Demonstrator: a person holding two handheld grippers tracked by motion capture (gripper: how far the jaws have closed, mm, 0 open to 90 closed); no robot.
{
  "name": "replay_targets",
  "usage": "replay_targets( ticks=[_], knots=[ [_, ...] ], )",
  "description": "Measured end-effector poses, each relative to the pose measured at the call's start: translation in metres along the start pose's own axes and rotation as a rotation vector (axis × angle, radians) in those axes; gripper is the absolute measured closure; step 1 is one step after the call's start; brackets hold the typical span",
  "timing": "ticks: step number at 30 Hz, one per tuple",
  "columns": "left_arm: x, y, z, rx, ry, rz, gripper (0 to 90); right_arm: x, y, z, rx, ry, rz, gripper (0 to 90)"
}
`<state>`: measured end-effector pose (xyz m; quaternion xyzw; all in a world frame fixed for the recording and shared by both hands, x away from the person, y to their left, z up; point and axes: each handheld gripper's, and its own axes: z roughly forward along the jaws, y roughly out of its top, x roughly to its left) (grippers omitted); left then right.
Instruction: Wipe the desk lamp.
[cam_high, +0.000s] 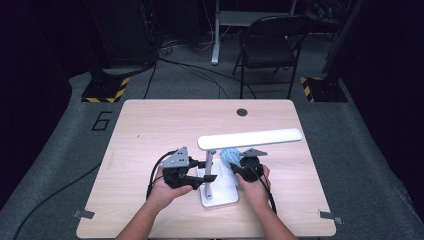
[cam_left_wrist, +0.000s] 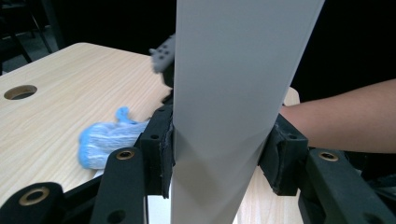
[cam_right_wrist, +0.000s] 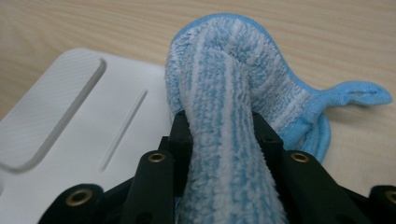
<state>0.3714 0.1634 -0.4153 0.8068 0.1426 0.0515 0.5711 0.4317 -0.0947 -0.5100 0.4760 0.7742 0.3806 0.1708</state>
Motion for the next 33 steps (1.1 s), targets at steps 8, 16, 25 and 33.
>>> replay_targets(
  ticks=[8, 16, 25, 33],
  knots=[
    [0.0, -0.001, 0.0, -0.007, 0.004, -0.003, 51.6, -0.005, 0.018, 0.017, 0.017, -0.023, 0.01, 66.6],
    [-0.003, 0.001, 0.002, -0.002, 0.029, -0.02, 51.5, 0.004, 0.008, 0.004, 0.02, 0.029, -0.001, 67.3],
    [-0.002, -0.001, 0.001, -0.009, 0.033, -0.025, 51.4, 0.016, -0.029, -0.036, 0.02, 0.09, -0.075, 67.4],
    [-0.001, -0.001, 0.001, -0.01, 0.033, -0.024, 51.3, 0.024, -0.056, -0.066, 0.034, 0.14, -0.096, 67.4]
  ],
)
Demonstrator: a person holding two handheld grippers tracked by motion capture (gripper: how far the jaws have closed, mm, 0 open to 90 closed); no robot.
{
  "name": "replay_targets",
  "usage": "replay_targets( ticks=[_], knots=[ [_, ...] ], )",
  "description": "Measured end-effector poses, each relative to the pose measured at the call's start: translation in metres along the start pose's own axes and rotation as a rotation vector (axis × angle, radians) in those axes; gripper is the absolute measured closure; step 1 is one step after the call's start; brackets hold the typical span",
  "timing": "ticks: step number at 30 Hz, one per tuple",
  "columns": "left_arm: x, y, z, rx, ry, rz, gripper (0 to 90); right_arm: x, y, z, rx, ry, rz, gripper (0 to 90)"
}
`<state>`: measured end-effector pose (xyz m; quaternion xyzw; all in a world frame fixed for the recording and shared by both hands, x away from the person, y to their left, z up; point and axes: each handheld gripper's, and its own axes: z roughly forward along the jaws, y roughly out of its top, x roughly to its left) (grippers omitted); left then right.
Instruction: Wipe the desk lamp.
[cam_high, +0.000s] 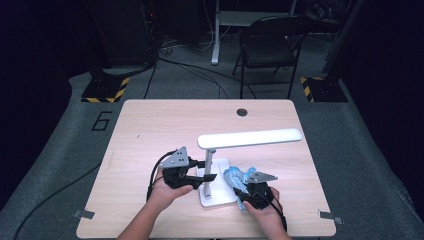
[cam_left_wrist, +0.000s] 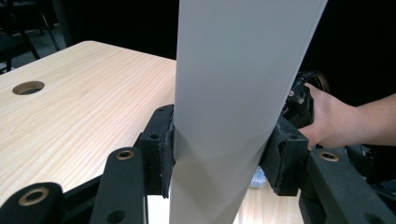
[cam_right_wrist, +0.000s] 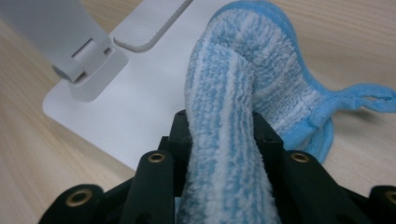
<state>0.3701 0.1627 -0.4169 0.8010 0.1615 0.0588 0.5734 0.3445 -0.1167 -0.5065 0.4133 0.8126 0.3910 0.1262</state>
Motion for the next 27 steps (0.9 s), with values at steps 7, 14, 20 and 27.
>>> replay_targets(
  ticks=[7, 14, 20, 27],
  knots=[
    [0.003, 0.0, -0.001, 0.008, -0.016, 0.001, 51.3, -0.012, 0.012, 0.016, 0.003, 0.002, 0.021, 66.7],
    [0.003, 0.001, -0.002, 0.014, -0.018, 0.003, 51.4, -0.021, 0.04, 0.043, 0.007, -0.054, 0.037, 66.2],
    [0.003, 0.0, -0.001, 0.005, -0.015, 0.008, 51.4, -0.034, 0.065, 0.066, 0.014, -0.071, 0.037, 65.4],
    [0.002, -0.001, 0.0, 0.002, -0.007, 0.009, 51.5, -0.039, 0.076, 0.076, 0.019, -0.06, 0.089, 64.1]
  ],
)
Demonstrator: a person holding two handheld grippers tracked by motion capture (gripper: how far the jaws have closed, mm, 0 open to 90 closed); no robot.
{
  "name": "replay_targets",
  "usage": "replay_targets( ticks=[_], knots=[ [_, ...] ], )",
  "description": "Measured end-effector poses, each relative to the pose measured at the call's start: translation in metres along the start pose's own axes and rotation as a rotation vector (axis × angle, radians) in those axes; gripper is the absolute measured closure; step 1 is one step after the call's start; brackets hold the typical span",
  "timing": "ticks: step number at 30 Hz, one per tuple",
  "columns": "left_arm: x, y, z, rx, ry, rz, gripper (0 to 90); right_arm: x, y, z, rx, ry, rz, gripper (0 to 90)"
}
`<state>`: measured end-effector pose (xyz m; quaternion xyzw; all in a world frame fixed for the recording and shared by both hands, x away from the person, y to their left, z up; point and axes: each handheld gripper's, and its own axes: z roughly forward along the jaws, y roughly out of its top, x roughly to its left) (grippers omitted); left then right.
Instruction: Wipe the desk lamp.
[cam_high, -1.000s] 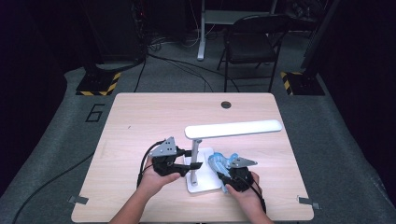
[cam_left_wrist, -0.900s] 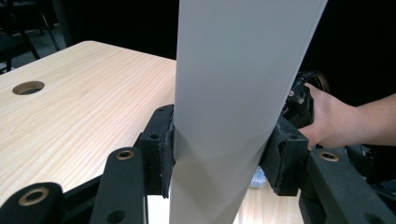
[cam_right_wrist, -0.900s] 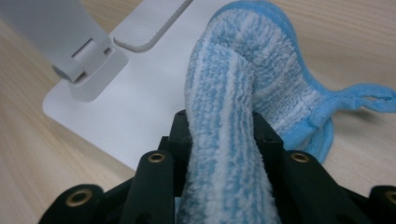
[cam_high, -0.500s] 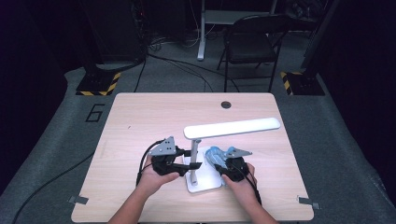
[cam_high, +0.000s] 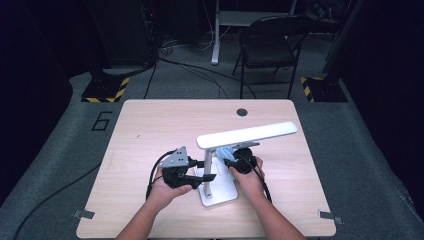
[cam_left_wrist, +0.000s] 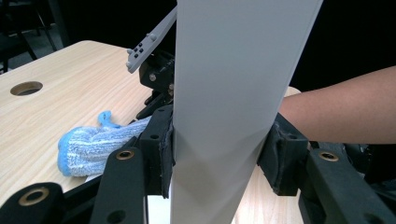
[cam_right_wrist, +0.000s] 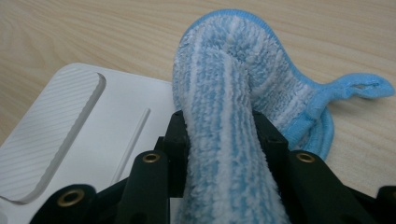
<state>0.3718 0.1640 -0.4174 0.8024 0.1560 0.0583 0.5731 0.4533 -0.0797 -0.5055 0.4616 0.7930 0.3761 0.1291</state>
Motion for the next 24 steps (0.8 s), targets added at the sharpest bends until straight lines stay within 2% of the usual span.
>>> replay_targets(
  ticks=[3, 11, 14, 17, 20, 22, 24],
  knots=[
    [-0.001, 0.0, 0.001, -0.002, 0.006, -0.005, 51.5, 0.001, -0.004, -0.003, -0.011, 0.0, -0.017, 64.6],
    [-0.002, 0.001, 0.0, 0.016, 0.011, 0.001, 51.7, 0.012, -0.026, -0.028, 0.001, 0.02, -0.063, 65.3],
    [-0.002, 0.001, 0.0, 0.007, 0.028, 0.0, 51.7, 0.013, -0.039, -0.04, -0.003, 0.052, -0.08, 65.8],
    [-0.002, 0.001, 0.0, 0.007, 0.033, 0.001, 51.7, 0.011, -0.053, -0.052, -0.006, 0.1, -0.066, 66.1],
    [-0.001, 0.0, 0.0, 0.002, 0.037, -0.002, 51.7, 0.008, -0.065, -0.06, -0.035, 0.126, -0.03, 66.2],
    [0.0, 0.001, 0.001, 0.002, 0.042, -0.004, 51.6, 0.007, -0.068, -0.063, -0.035, 0.13, -0.013, 66.2],
    [0.0, 0.001, 0.002, 0.001, 0.049, -0.007, 51.6, 0.007, -0.067, -0.066, -0.037, 0.118, -0.041, 66.1]
  ],
)
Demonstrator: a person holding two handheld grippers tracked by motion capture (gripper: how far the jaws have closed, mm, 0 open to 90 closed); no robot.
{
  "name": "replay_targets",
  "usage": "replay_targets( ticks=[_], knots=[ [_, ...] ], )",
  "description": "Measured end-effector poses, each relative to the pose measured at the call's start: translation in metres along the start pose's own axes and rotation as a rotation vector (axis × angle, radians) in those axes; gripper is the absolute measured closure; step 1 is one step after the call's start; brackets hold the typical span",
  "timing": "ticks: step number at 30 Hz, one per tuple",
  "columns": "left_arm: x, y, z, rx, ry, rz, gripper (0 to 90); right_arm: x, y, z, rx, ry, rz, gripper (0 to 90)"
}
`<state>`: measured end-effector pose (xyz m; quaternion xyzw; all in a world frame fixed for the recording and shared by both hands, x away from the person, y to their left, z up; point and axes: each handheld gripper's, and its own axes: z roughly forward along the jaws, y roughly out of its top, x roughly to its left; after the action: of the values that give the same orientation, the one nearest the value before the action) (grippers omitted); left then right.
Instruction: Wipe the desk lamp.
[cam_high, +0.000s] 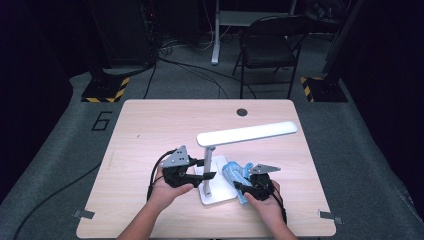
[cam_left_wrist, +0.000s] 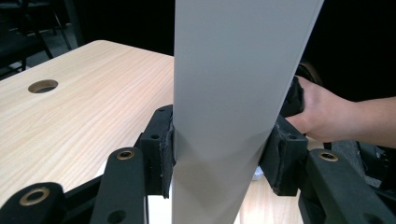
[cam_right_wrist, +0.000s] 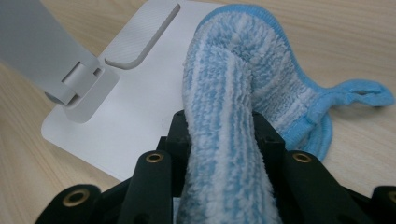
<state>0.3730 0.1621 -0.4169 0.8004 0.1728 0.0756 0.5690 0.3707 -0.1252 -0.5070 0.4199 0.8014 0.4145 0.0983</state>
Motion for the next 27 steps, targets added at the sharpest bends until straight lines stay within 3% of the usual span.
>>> replay_targets(
  ticks=[3, 8, 10, 15, 20, 23, 27],
  knots=[
    [0.001, 0.002, 0.003, 0.008, 0.016, -0.001, 51.7, 0.0, 0.0, -0.005, -0.003, -0.029, -0.019, 66.2],
    [0.005, 0.004, 0.008, 0.007, 0.038, -0.01, 51.7, -0.005, 0.0, -0.015, -0.036, -0.056, 0.019, 66.2],
    [0.008, 0.006, 0.011, 0.004, 0.049, -0.017, 51.6, -0.007, 0.0, -0.019, -0.042, -0.071, -0.007, 66.2],
    [0.015, 0.007, 0.016, -0.007, 0.073, -0.022, 51.6, -0.006, -0.001, -0.025, -0.051, -0.097, -0.014, 66.2],
    [0.02, 0.008, 0.019, -0.014, 0.082, -0.032, 51.4, 0.0, -0.002, -0.026, -0.037, -0.116, -0.047, 66.2],
    [0.022, 0.009, 0.021, -0.015, 0.088, -0.033, 51.4, 0.004, -0.004, -0.028, -0.035, -0.117, -0.03, 66.2],
    [0.021, 0.009, 0.022, -0.016, 0.094, -0.035, 51.3, 0.008, -0.008, -0.021, 0.017, -0.13, -0.059, 66.5]
  ],
)
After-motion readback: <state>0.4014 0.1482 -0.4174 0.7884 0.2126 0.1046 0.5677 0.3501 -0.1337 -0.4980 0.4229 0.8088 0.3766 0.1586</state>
